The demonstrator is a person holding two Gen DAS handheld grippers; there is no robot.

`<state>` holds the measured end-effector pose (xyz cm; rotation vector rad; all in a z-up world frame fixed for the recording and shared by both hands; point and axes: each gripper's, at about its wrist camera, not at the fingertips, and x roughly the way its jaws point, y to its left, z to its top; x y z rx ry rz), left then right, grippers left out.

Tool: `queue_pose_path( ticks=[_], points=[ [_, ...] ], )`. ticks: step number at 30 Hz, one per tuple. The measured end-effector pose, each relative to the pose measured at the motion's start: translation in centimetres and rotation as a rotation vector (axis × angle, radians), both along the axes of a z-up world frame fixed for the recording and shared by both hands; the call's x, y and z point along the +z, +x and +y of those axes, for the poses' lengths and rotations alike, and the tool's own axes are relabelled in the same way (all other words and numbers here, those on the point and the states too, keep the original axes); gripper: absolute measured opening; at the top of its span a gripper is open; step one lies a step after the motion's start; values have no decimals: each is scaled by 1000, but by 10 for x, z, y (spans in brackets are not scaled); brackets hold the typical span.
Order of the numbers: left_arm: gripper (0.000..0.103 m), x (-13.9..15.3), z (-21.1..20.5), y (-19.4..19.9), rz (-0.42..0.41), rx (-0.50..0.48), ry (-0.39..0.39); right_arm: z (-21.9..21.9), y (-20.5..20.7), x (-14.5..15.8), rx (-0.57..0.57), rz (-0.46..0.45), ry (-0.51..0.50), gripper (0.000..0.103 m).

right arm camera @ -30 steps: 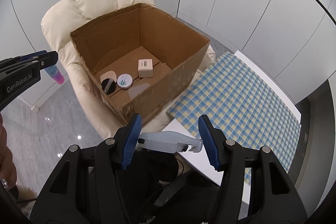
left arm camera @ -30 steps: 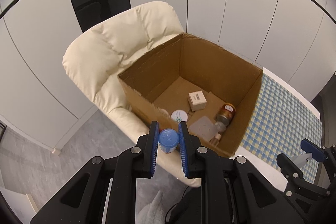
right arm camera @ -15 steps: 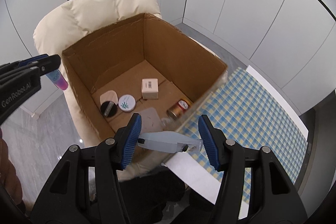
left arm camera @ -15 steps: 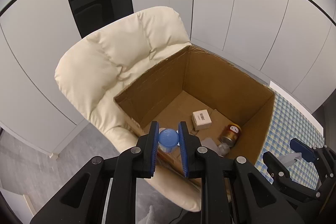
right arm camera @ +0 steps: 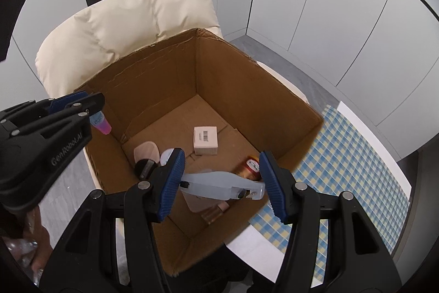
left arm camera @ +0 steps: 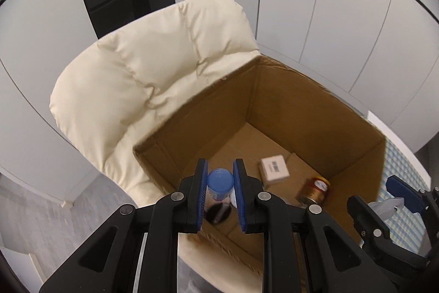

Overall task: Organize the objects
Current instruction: 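Lower the tube into the box with the left tool while the right tool releases the bottle inside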

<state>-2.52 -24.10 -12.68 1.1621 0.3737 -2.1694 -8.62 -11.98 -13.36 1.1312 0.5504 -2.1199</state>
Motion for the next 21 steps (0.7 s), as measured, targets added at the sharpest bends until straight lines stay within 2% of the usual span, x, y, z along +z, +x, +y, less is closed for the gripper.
queue_pose_path(
  ticks=[8, 21],
  points=[
    [19, -18, -10, -17, -33, -17, -14, -17, -18, -17, -17, -32, 4, 59],
    [19, -36, -18, -19, -57, -18, 36, -21, -24, -34, -28, -57, 31, 59]
  ],
)
